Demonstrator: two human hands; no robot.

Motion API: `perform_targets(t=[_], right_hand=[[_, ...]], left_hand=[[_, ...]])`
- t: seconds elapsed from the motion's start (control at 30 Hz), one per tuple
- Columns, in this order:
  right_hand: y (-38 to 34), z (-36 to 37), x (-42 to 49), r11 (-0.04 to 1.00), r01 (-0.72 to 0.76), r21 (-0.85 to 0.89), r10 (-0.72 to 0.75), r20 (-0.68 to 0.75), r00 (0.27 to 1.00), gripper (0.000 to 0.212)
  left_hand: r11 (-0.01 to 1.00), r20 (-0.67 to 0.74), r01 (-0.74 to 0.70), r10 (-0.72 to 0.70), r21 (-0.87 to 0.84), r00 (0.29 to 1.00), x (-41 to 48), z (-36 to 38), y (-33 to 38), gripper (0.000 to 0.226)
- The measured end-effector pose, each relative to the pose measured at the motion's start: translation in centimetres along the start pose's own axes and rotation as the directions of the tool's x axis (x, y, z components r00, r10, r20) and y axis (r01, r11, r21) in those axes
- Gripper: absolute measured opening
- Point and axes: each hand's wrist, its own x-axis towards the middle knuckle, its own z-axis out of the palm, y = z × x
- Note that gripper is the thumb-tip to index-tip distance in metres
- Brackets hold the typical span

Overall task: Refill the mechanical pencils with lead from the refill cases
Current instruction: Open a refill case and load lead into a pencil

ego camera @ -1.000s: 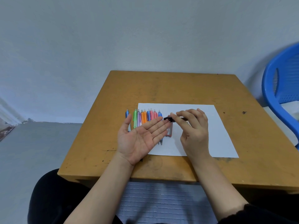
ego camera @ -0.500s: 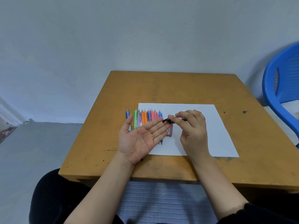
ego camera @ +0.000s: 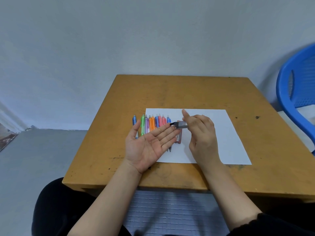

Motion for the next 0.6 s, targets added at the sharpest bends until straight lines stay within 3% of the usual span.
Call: perform_targets(t=[0.17, 0.6], right_hand=[[0.29, 0.31, -0.12, 0.999, 0.048, -0.009, -0.048, 0.045, 0.998, 0.038], [0.07, -0.21, 0.15, 0.997, 0.051, -0.049, -0.052, -0.019, 0.998, 0.042]], left_hand=[[0.999, -0.06, -0.02, 0.022, 0.028, 0.998, 0.1, 0.32, -0.02, 0.083], [0.999, -0.098, -0.008, 0.013, 0.052, 0.995, 0.0, 0.49, 0.02, 0.083]])
